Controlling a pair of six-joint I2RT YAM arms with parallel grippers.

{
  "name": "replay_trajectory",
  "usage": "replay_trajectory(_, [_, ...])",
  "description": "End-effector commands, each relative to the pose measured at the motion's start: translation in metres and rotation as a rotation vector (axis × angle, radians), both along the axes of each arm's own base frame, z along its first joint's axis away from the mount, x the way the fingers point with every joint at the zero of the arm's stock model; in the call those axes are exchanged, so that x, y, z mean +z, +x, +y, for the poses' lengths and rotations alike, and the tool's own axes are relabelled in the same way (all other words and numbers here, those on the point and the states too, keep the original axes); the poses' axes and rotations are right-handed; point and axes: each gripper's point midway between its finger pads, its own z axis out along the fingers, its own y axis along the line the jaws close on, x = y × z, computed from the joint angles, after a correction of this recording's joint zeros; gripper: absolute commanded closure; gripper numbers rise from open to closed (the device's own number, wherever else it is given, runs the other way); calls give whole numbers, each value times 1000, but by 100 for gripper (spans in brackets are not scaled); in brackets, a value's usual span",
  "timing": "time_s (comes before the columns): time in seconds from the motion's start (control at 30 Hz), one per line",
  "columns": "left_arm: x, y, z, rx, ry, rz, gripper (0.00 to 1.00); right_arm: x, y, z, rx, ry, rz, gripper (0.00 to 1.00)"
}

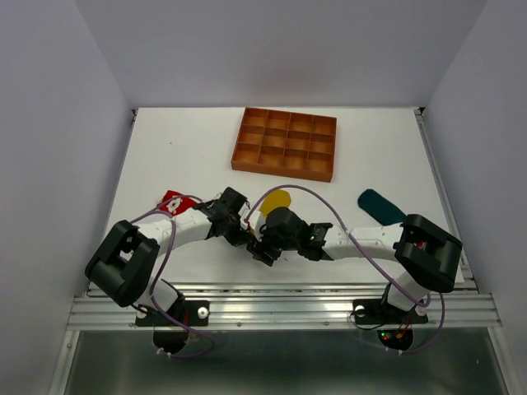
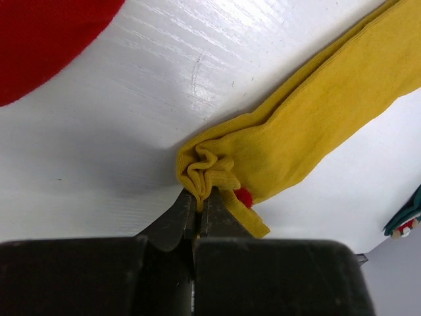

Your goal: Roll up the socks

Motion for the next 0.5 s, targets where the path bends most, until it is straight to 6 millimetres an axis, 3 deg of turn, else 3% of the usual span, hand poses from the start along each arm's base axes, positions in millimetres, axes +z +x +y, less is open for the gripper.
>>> replay_trajectory(0.0, [-5,-10,12,10,50,53,100,14,23,9,-42,15,-139,39])
replay_trajectory(0.17, [-3,-10,11,13,43,51,100,4,31,6,-78,-27,-175,39])
replay_trajectory(0.47, [-2,-11,13,25,42,60,100,-12,24,8,-46,-69,-149,45])
